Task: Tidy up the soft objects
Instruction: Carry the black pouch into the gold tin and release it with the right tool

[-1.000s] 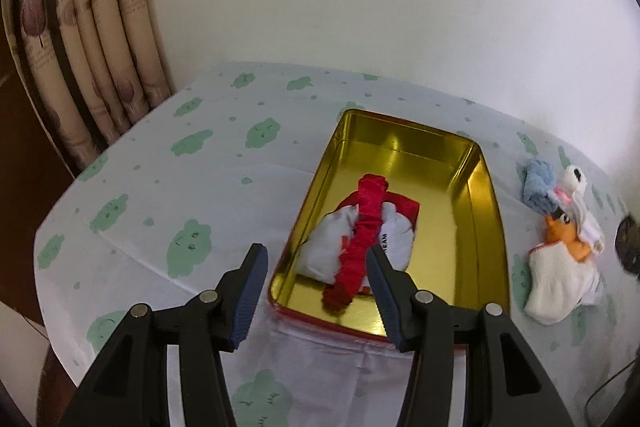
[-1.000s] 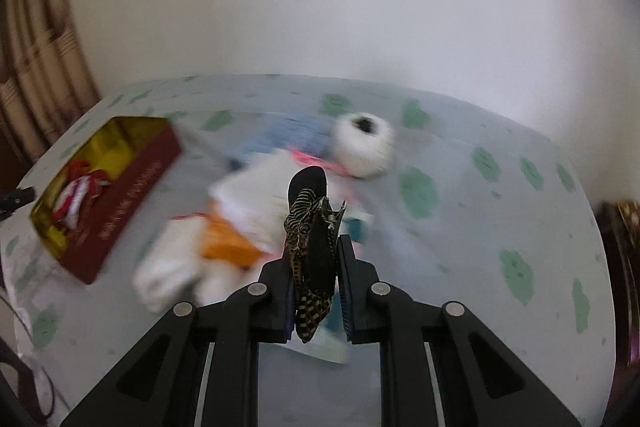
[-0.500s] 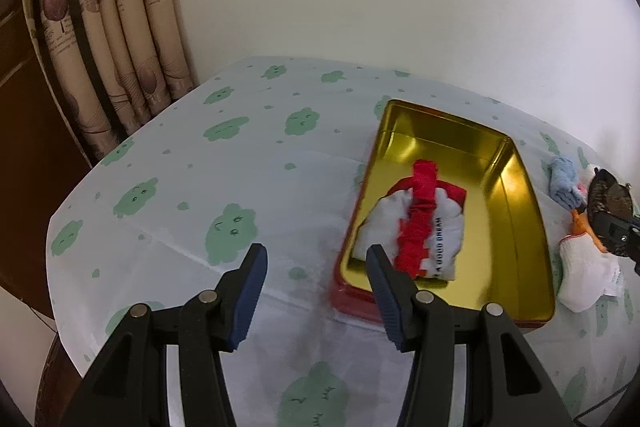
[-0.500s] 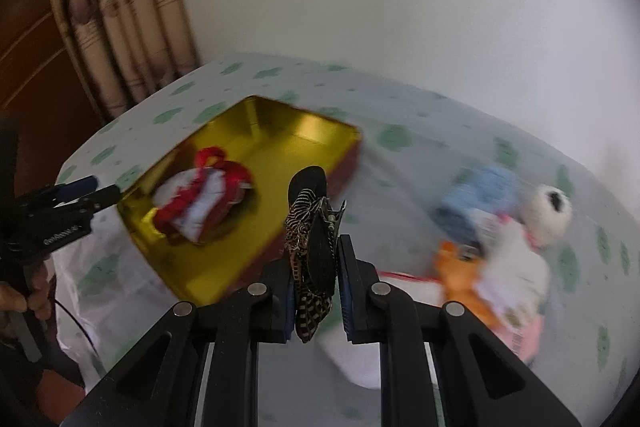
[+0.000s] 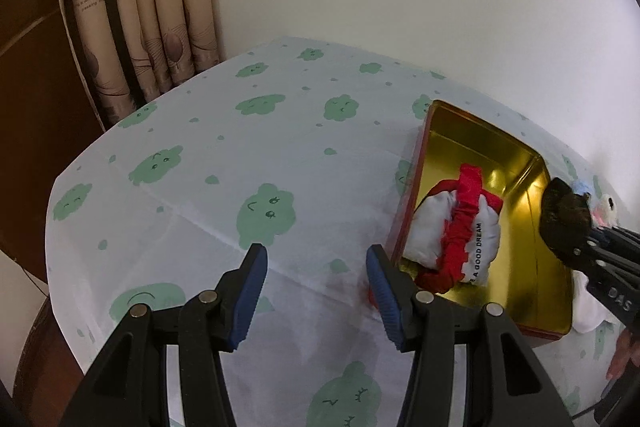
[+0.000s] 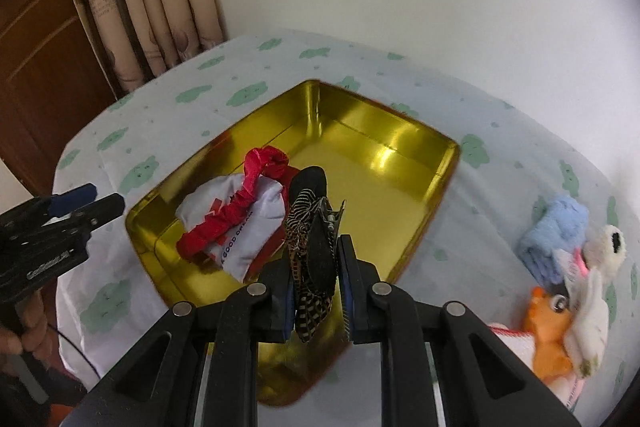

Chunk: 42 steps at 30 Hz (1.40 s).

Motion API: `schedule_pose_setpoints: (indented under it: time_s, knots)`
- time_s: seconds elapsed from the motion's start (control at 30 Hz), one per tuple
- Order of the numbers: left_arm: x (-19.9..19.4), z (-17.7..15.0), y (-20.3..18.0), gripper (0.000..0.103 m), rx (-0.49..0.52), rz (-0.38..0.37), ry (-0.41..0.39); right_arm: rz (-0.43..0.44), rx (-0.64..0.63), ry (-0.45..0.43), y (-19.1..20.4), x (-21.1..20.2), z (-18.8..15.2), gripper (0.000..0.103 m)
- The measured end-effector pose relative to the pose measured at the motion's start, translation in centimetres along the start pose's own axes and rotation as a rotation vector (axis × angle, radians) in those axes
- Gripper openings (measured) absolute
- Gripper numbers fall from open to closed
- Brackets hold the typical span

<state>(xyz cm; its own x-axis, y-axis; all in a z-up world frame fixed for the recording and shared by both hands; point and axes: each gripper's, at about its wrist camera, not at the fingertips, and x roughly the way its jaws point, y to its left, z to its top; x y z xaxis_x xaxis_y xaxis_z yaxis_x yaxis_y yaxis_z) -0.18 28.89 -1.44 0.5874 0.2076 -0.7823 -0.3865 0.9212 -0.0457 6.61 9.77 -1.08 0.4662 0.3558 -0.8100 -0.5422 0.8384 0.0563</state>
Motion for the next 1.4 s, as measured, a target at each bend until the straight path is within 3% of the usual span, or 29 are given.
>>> schedule_pose_setpoints:
  time_s: [0.23, 0.5, 0.6, 0.8, 1.0, 1.2, 1.4]
  knots:
    - [0.3, -0.1, -0.2, 0.053, 0.010, 0.003, 0.012, -0.007, -0.006, 0.039, 0.9, 2.4, -0.1, 0.019]
    - [0.7, -0.2, 0.3, 0.053, -0.015, -0.008, 0.033, -0.022, -0.007, 0.034, 1.4, 2.8, 0.0, 0.029]
    - [0.7, -0.3, 0.3, 0.053, -0.014, -0.006, 0.035, -0.032, -0.005, 0.021, 1.4, 2.6, 0.1, 0.040]
    - [0.6, -0.3, 0.0, 0.053, 0.005, 0.006, 0.031, -0.050, -0.023, -0.008, 1.7, 1.1, 0.3, 0.049]
    - [0.6, -0.4, -0.2, 0.053, 0.024, 0.017, 0.025, -0.040, 0.014, -0.060, 1.1, -1.8, 0.1, 0.050]
    - [0.5, -0.4, -0.2, 0.053, 0.027, 0.026, 0.020, -0.066, 0.045, -0.088, -1.4, -5.1, -2.1, 0.056]
    - [0.6, -0.4, -0.4, 0.053, 0.040, 0.039, 0.016, -0.183, 0.164, -0.082, -8.1, -7.7, -5.3, 0.057]
